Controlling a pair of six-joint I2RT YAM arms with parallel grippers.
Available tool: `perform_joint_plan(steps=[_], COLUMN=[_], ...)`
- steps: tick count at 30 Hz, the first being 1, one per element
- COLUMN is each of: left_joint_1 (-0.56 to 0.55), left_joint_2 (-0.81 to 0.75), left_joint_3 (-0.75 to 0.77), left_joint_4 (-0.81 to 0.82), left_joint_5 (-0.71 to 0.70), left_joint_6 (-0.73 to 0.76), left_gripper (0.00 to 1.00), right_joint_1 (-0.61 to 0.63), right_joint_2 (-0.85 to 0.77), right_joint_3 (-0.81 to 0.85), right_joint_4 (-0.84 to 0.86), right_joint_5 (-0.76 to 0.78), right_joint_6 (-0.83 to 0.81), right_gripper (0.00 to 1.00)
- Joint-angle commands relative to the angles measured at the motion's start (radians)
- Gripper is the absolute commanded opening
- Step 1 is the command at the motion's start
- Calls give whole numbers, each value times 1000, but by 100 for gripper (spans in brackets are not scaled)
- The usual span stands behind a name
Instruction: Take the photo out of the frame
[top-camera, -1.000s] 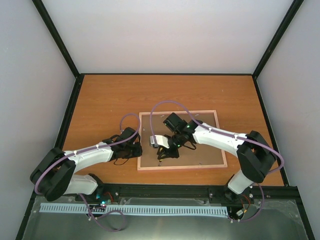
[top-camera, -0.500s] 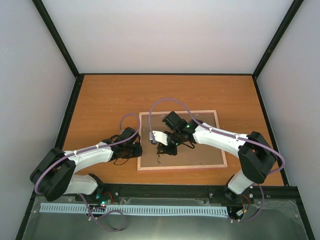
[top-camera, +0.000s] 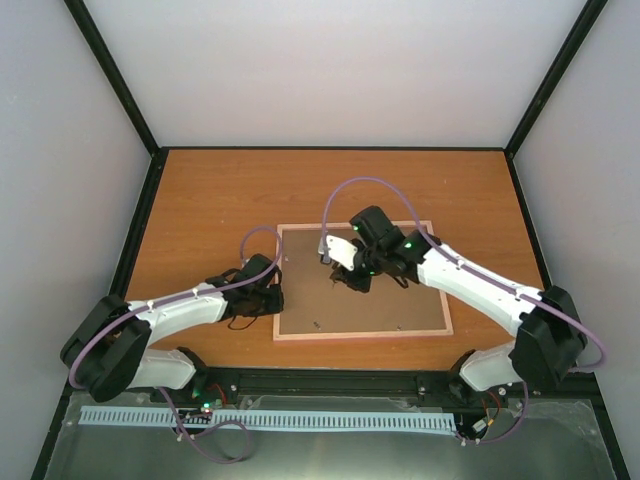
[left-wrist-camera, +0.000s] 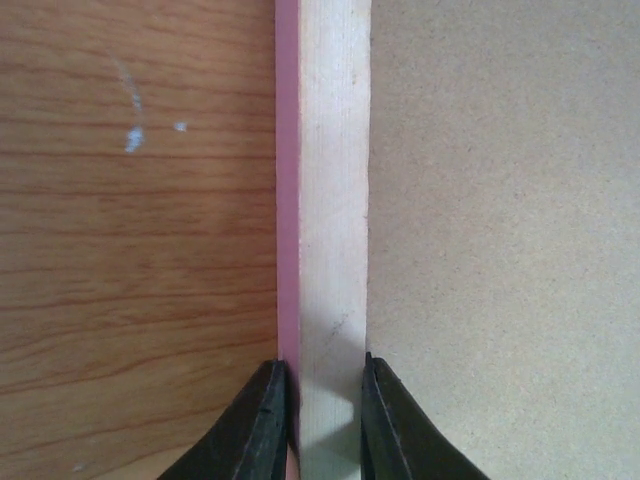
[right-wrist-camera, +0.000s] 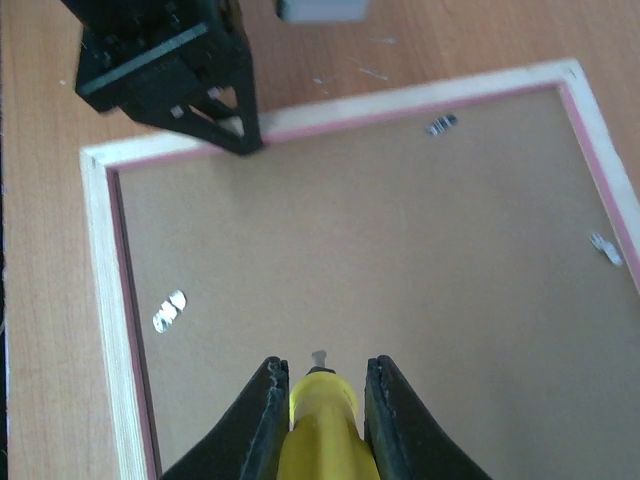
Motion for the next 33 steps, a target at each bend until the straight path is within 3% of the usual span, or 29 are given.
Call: perform_joint_plan(steps=[1,4,5,7,9,13,18,23,26,33], left_joint_1=[40,107,130,146,147,127,-29,-185,-262,-297], left_joint_2=[-10,-12,-6,18,49,46,-12,-50,-69,-23], left_joint_3=[93,148,168,217,267,313,284,213,160,62], left_joint_4=[-84,-97,-98,-123,-150,-144,-94,-85,-71,-55], left_joint_5=[-81,-80,-85,-153,-201,-107,44,120,169,213], left_joint_6=[77,150,174,212,250,292,326,254,230,146], left_gripper=[7,9,13,43,53,54,50,46,39,34], right_joint_1=[-81,-203,-248,-347,-439,-614,-725,-768,-771,-772], right_joint_2=[-76,-113,-122,-131,-120,-58,75,256,351,474], right_joint_3=[-54,-73,-76,-78,-71,1,109,246,316,416], right_joint_4=[-24,-43,-46,-39,-33,-29,41,88,98,101], right_joint_5=[9,-4,-2,16,26,21,44,60,61,35], right_joint_6=[8,-15,-26,-53,-79,-114,-129,-112,-105,-111], right_gripper=[3,3,3,3,3,3,3,3,3,3])
